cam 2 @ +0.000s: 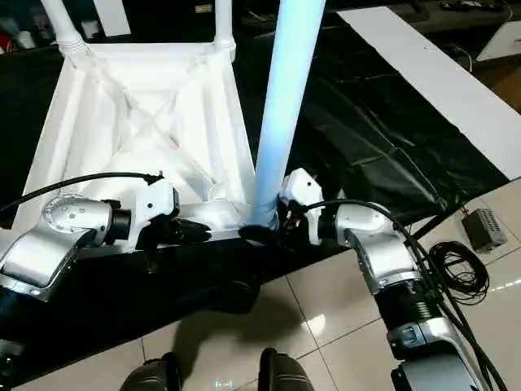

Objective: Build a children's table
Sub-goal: Rotate leg to tighten

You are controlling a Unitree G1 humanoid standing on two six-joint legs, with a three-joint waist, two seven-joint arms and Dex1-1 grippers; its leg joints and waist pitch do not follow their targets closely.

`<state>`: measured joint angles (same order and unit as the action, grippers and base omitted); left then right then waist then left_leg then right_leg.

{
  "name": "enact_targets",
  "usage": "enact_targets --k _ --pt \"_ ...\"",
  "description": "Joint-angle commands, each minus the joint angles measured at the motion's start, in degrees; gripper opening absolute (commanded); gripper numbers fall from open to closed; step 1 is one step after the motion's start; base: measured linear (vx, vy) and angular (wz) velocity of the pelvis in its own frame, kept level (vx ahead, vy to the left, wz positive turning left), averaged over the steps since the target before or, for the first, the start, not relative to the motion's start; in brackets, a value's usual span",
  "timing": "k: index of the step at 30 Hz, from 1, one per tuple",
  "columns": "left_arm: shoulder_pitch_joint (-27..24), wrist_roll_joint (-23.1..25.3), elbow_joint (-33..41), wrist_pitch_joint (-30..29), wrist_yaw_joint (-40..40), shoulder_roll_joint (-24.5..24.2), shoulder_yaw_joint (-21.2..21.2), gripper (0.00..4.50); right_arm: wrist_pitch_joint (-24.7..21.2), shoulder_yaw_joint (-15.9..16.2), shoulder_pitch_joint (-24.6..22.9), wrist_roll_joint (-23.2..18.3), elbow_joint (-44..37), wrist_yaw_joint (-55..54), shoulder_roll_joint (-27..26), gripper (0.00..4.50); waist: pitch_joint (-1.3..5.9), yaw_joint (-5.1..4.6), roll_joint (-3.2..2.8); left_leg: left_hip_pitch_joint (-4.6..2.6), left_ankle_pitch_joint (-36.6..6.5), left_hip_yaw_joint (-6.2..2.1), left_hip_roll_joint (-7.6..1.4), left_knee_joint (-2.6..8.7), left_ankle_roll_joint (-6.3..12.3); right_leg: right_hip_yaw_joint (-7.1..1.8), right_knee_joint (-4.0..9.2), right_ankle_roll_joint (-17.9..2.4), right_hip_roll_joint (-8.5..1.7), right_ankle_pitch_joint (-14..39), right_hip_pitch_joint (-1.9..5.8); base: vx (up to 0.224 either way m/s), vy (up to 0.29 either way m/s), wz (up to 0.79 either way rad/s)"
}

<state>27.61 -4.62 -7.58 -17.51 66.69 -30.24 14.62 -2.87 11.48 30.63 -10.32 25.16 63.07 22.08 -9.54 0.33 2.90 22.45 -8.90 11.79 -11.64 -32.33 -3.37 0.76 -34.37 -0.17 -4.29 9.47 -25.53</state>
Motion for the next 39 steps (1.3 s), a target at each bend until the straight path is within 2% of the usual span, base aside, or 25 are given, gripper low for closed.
enact_targets --k 1,5,9,11,12,13,15,16,17,19,20,21,22,23,24,28,29,30,32,33,35,37,39 --pt "-1.33 -1.72 1.43 -0.38 1.28 0.43 1.20 0.00 -0.03 -0.16 -0.15 1.35 1.00 0.30 0.60 3.06 4.35 0.09 0.51 -1.34 -6.61 -0.13 -1.16 2.71 6.16 -1.72 2.87 -14.77 -2.28 7.35 3.33 0.000 0.000 0.00" --pt "-1.71 -1.67 1.54 -0.74 1.31 0.26 1.29 0.00 -0.21 -0.18 -0.45 1.08 1.32 0.14 0.33 2.80 4.39 0.11 0.58 -1.32 -5.90 -0.14 -1.11 2.65 6.35 -1.74 2.72 -14.77 -2.25 6.33 3.37 0.000 0.000 0.00" --pt "-1.53 -1.17 0.77 -2.28 -1.45 1.60 0.82 0.00 -0.63 -2.14 -0.09 0.83 3.84 -5.38 -2.09 2.75 4.13 -0.06 0.62 -1.19 -6.60 -0.16 -1.10 2.76 6.02 -1.72 2.92 -14.75 -2.32 7.63 3.26 0.000 0.000 0.00" --pt "-0.80 -0.01 -0.87 -2.55 -4.62 3.17 0.50 0.00 -0.67 -3.91 0.36 0.65 5.82 -11.15 -4.64 2.74 3.86 -0.36 0.73 -1.32 -10.02 -0.27 -1.12 3.02 4.23 -1.72 3.60 -13.56 -2.41 13.60 3.00 0.000 0.000 0.00" --pt "-0.48 0.48 -1.54 -2.87 -6.04 3.89 0.36 0.00 -0.74 -4.63 0.39 0.44 6.40 -13.36 -5.76 2.74 3.91 -0.54 0.98 -1.35 -10.76 -0.25 -1.12 3.00 3.75 -1.76 3.78 -13.08 -2.47 15.14 2.95 0.000 0.000 0.00" --pt "-0.04 1.09 -2.41 -3.14 -7.93 4.88 0.15 0.00 -0.88 -5.43 0.40 0.29 7.13 -16.20 -7.23 2.74 3.86 -0.62 0.99 -1.24 -11.51 -0.52 -1.07 3.20 2.57 -1.69 3.92 -12.07 -2.60 18.27 3.06 0.000 0.000 0.00" --pt "1.26 2.99 -5.17 -3.99 -14.01 8.18 -0.30 0.00 -0.35 -7.43 0.71 1.00 9.75 -26.56 -11.95 2.74 3.82 -0.81 0.99 -1.36 -12.25 -0.53 -1.10 3.31 1.64 -1.75 4.21 -10.77 -2.58 20.35 2.69 0.000 0.000 0.00" --pt "1.31 3.08 -5.27 -4.04 -14.25 8.32 -0.29 0.00 -0.36 -7.52 0.74 1.03 9.88 -27.04 -12.16 2.73 3.77 -0.84 1.24 -1.44 -12.82 -0.54 -1.12 3.33 1.38 -1.77 4.34 -10.49 -2.60 21.19 2.56 0.000 0.000 0.00" --pt "1.95 4.00 -6.41 -5.22 -17.35 10.37 -0.17 0.00 -0.33 -8.50 1.46 1.78 11.89 -33.92 -15.04 2.73 3.73 -0.95 1.00 -1.30 -13.58 -0.72 -1.02 3.47 0.67 -1.74 4.37 -9.60 -2.62 22.45 2.50 0.000 0.000 0.00" --pt "2.13 4.24 -6.69 -5.88 -18.44 11.19 -0.13 0.00 -0.22 -8.76 1.80 2.20 12.67 -36.46 -16.08 2.73 3.71 -1.02 1.04 -1.45 -14.74 -0.72 -0.96 3.54 0.16 -1.70 4.51 -8.99 -2.48 22.97 2.36 0.000 0.000 0.00" --pt "2.70 5.40 -7.83 -7.04 -21.44 12.87 0.37 0.00 0.85 -8.77 2.91 3.61 14.68 -41.17 -18.13 2.72 3.74 -0.91 0.58 -1.47 -14.85 -0.85 -1.00 3.61 0.03 -1.66 4.43 -8.96 -2.52 22.43 2.44 0.000 0.000 0.00" --pt "3.09 6.35 -8.66 -7.54 -23.35 13.82 0.81 0.00 1.45 -8.76 3.64 4.41 15.90 -44.00 -19.29 2.72 3.72 -1.09 0.61 -1.58 -15.56 -0.67 -1.02 3.60 -0.18 -1.70 4.58 -8.94 -2.37 21.65 2.08 0.000 0.000 0.00" --pt "3.25 6.76 -9.02 -7.70 -24.14 14.20 1.00 0.00 1.69 -8.76 3.94 4.72 16.39 -45.15 -19.74 2.72 3.72 -1.09 0.74 -1.55 -16.02 -0.68 -0.88 3.60 -0.29 -1.68 4.58 -8.71 -2.28 21.59 2.11 0.000 0.000 0.00" --pt "3.84 7.70 -10.01 -8.23 -26.36 15.66 1.30 0.00 2.04 -8.55 4.94 5.64 17.39 -47.73 -21.05 2.72 3.96 -1.03 0.48 -1.66 -16.07 -0.69 -0.89 3.58 -0.31 -1.67 4.53 -8.67 -2.27 20.59 2.19 0.000 0.000 0.00" --pt "4.14 8.28 -10.64 -8.06 -27.04 16.20 1.59 0.00 2.48 -8.64 5.48 5.96 17.99 -48.79 -21.80 2.72 3.94 -1.01 0.52 -1.67 -16.05 -0.66 -0.91 3.55 -0.23 -1.68 4.49 -8.75 -2.24 19.88 2.11 0.000 0.000 0.00" --pt "4.85 9.26 -12.03 -6.98 -27.06 16.84 2.18 0.00 5.59 -7.57 6.03 5.96 17.79 -45.13 -23.36 2.72 4.06 -0.85 0.47 -1.36 -15.41 -0.54 -0.75 3.48 0.88 -1.67 4.29 -9.25 -2.13 16.11 2.47 0.000 0.000 0.00" --pt "4.90 9.32 -11.93 -6.56 -26.29 16.55 2.49 0.00 6.87 -7.74 5.48 4.66 16.48 -42.38 -23.76 3.07 3.97 -0.70 0.51 -1.33 -15.29 -0.51 -0.80 3.49 1.50 -1.71 4.31 -9.29 -2.17 15.66 2.47 0.000 0.000 0.00" --pt "4.91 9.34 -11.87 -6.41 -26.01 16.43 2.60 0.00 7.30 -7.82 5.27 4.14 15.98 -41.31 -23.90 3.07 3.98 -0.67 0.55 -1.32 -15.25 -0.49 -0.80 3.46 1.68 -1.72 4.29 -9.31 -2.16 15.55 2.49 0.000 0.000 0.00" --pt "4.79 9.12 -11.28 -6.65 -25.07 15.65 2.40 0.00 8.20 -7.99 4.55 2.84 14.22 -38.58 -23.53 3.45 3.95 -0.50 0.45 -1.31 -14.52 -0.49 -0.88 3.52 2.00 -1.70 4.20 -9.72 -2.18 14.71 2.54 0.000 0.000 0.00" --pt "4.76 9.10 -11.18 -6.69 -24.90 15.48 2.34 0.00 8.36 -8.01 4.46 2.74 14.01 -38.31 -23.40 3.47 3.95 -0.45 0.46 -1.30 -14.37 -0.50 -0.87 3.56 2.15 -1.67 4.18 -9.79 -2.13 14.35 2.58 0.000 0.000 0.00" --pt "4.57 8.86 -10.56 -7.01 -24.22 14.58 1.87 0.00 8.66 -8.25 3.97 2.10 12.53 -36.96 -22.12 3.64 4.02 -0.38 0.54 -1.08 -13.16 -0.48 -0.87 3.54 2.61 -1.63 3.98 -10.32 -2.09 12.86 2.74 0.000 0.000 0.00" --pt "4.32 8.67 -9.80 -7.19 -23.66 13.81 1.62 0.00 8.46 -8.18 3.46 1.80 11.02 -35.79 -20.46 3.89 3.98 -0.34 0.67 -1.17 -13.32 -0.46 -0.93 3.54 2.61 -1.62 4.10 -10.29 -2.13 13.74 2.78 0.000 0.000 0.00" --pt "3.70 8.25 -8.24 -6.12 -21.44 11.91 1.32 0.00 6.27 -7.13 2.02 1.77 6.94 -30.42 -15.68 4.00 3.95 -0.23 0.69 -1.04 -13.36 -0.44 -0.91 3.51 2.78 -1.62 4.20 -9.82 -2.11 14.68 2.84 0.000 0.000 0.00"
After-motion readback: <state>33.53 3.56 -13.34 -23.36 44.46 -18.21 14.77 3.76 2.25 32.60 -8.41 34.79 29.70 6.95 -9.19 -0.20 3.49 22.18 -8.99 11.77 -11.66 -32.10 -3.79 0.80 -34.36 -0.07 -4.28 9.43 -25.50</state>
